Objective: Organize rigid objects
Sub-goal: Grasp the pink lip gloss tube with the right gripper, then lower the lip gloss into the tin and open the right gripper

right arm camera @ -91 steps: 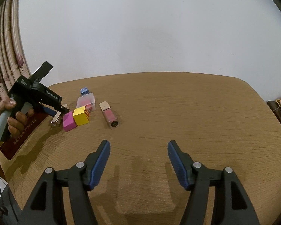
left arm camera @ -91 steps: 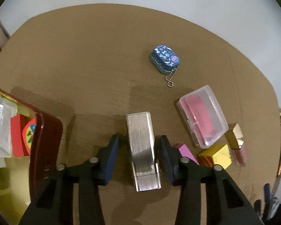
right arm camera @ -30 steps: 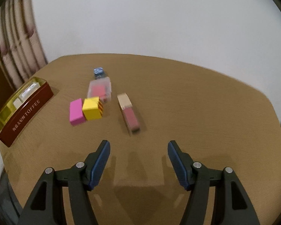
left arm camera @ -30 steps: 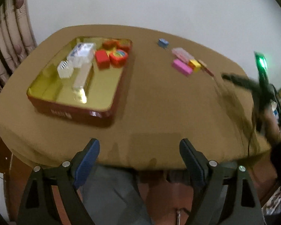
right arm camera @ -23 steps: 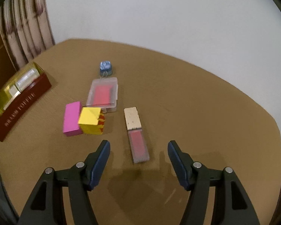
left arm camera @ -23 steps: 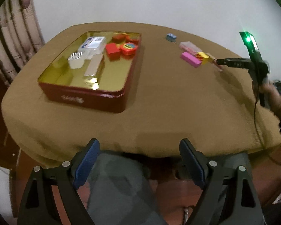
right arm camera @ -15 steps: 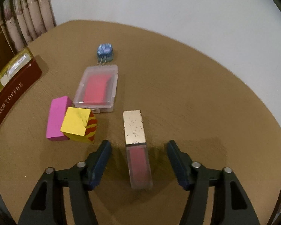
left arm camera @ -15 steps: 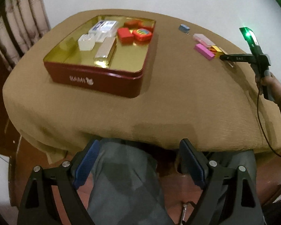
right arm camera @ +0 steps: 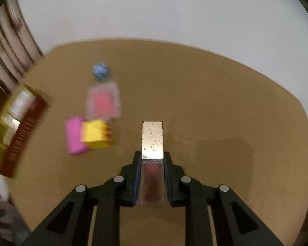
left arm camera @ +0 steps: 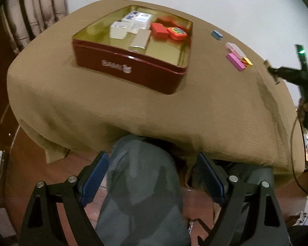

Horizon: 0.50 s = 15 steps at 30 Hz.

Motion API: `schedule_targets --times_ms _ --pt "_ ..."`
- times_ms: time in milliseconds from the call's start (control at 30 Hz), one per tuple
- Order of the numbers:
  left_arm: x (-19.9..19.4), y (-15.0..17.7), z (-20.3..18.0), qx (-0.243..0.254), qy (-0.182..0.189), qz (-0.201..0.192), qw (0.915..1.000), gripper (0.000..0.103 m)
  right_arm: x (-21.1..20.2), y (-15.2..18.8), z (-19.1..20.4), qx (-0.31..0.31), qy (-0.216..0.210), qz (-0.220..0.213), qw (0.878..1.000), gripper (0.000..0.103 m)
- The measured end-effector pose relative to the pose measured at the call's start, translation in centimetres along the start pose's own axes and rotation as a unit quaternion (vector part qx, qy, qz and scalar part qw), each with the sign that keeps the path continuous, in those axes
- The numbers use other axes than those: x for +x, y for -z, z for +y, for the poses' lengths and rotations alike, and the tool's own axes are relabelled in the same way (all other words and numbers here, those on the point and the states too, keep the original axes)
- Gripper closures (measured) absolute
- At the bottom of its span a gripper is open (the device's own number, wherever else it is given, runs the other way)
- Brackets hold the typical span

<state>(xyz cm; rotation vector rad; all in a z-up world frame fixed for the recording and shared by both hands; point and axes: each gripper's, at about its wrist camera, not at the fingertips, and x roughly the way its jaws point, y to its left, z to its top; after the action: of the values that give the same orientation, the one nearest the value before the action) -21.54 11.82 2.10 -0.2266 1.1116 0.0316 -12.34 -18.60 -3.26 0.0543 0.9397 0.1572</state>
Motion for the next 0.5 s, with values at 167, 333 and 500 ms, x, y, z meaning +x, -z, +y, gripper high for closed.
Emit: schedule_targets --times_ms 167,333,500 --pt "0.1 0.7 1.5 -0.019 0.008 0.009 0.9998 0.019 -5.1 -1.5 4.6 0.015 -0.088 -0.025 0.996 0.083" --pt "-1.2 0.7 2.9 -0.029 -0.006 -0.027 0.9992 0.019 -5.0 -3.7 12.4 0.021 -0.19 -0.007 0.981 0.083" --pt "-2.1 0.6 4.1 -0.027 -0.047 -0.058 0.9968 0.019 -1.6 -4.0 22.2 0.012 -0.221 0.021 0.975 0.083"
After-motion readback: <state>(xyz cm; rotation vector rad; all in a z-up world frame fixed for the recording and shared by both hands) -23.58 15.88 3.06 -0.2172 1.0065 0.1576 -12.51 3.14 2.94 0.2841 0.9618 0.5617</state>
